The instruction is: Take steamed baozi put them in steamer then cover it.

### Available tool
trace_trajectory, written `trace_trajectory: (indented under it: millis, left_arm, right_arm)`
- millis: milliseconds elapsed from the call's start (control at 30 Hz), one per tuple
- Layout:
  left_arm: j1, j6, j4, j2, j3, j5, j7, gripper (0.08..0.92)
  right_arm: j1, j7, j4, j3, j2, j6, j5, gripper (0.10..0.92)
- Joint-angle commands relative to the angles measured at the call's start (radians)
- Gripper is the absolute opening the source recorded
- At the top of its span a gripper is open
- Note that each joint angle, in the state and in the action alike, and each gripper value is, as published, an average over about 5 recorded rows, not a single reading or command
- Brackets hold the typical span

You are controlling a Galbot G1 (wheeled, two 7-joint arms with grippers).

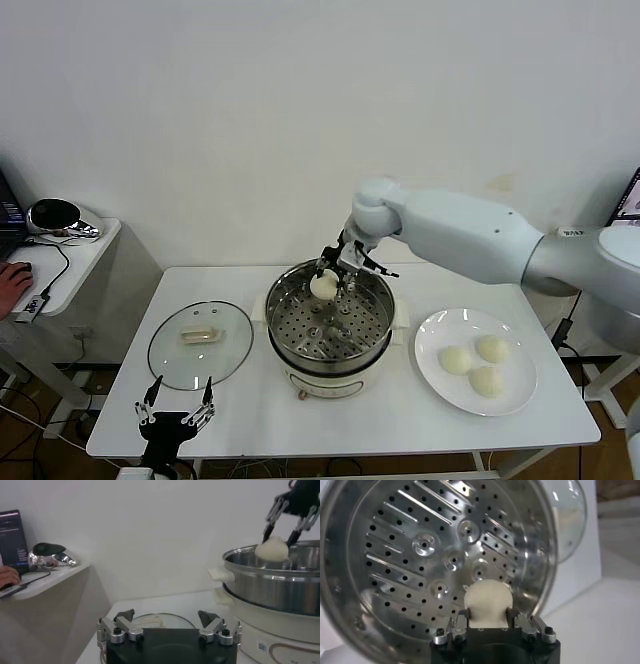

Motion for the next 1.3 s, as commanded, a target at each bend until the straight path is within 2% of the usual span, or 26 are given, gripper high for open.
trace_trajectory:
  millis: [33,300,467,567,633,733,867,1067,1300]
  left_arm:
    - [-0.001,0.000,-0.001,0.001,-0.001,-0.002,0.000,0.823]
    - [-0.005,0.001,-0.002,0.000,0.003,-0.001,0.001,0.823]
    - [-0.003,0.001,-0.007,-0.002,0.004,0.000,0.001,0.823]
    - [0.000,0.002,-0.012,-0.003,0.003,0.001,0.001,0.823]
    - [0.001,0.003,-0.017,-0.003,0.003,0.001,0.002,0.823]
    - [0.001,0.005,-0.026,-0.002,0.007,0.003,0.003,0.823]
    - [0.002,0.007,-0.037,0.001,0.013,0.005,0.005,0.823]
    - [0.003,0.010,-0.050,0.010,0.025,0.007,0.007,0.823]
    - [0.009,0.007,-0.058,0.022,0.031,0.006,0.008,0.823]
  right_arm:
    - [-0.037,0.055,-0.102,0.003,0.044,0.108,-0.161,0.475]
    - [-0.045,0.072,-0.134,0.017,0.056,0.130,-0.183,0.486]
    - [-0.038,0.082,-0.120,0.018,0.046,0.132,-0.145,0.591]
    - [0.008,0.047,-0.059,0.008,0.015,0.087,-0.028,0.678]
    - [0.068,0.000,0.022,-0.015,-0.027,-0.002,0.107,0.737]
    - [0.162,-0.082,0.168,-0.062,-0.118,-0.217,0.316,0.800]
    - [0.269,-0.148,0.356,-0.112,-0.269,-0.513,0.485,0.821]
    - [0.359,-0.162,0.570,-0.162,-0.499,-0.775,0.572,0.823]
    - [0.314,-0.148,0.671,-0.156,-0.753,-0.866,0.537,0.823]
